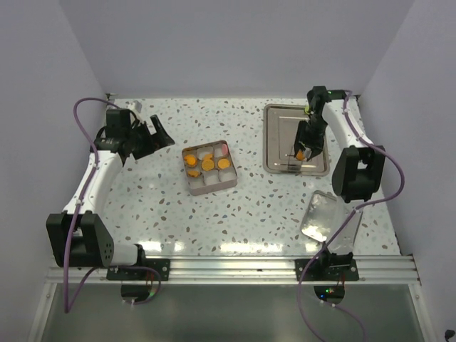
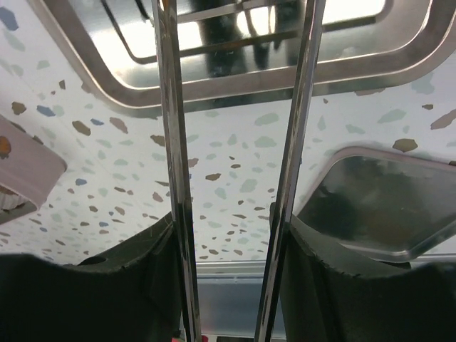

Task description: Pack the cookies

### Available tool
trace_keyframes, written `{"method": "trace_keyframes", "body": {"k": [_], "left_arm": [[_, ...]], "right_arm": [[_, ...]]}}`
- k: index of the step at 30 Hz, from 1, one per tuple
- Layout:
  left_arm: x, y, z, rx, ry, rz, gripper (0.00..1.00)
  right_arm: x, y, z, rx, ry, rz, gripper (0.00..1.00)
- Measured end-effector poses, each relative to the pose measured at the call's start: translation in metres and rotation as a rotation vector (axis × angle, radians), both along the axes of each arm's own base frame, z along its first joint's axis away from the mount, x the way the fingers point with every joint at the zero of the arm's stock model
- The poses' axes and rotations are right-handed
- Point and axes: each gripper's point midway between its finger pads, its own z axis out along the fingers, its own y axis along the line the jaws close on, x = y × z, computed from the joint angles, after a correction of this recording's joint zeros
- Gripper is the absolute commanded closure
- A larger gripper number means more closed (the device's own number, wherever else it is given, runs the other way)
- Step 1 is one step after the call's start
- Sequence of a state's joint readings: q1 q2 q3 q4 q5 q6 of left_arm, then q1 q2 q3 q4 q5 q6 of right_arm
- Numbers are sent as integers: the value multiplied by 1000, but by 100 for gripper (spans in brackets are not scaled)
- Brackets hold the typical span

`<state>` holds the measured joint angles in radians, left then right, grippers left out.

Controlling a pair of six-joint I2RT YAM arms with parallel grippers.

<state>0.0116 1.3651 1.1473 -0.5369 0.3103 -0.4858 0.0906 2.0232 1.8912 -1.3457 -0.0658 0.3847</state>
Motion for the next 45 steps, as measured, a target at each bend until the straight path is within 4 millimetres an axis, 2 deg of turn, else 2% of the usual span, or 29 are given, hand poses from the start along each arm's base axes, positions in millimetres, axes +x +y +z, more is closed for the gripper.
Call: {"method": "trace_keyframes", "body": {"k": [4,9,21,32,38,45], "left_arm": [[1,0,-2,0,3,0,3],[2,0,-5,1,13,1,4],[3,1,-9,6,23,6,4],[3,2,-9,9,22,3,4],[3,2,-10,11,21,1,4],[3,2,-9,11,21,1,4]], "right_arm": [[7,-8,-12,-9,26,-10,50],[11,-7,-19,-8,36,-3,50],[10,-6,-21,-1,43,16,51],[-2,-4,-31,18,90,18,52],[-1,-5,-31,26,92,14,54],[-1,-5,-31,28,94,12,63]]}}
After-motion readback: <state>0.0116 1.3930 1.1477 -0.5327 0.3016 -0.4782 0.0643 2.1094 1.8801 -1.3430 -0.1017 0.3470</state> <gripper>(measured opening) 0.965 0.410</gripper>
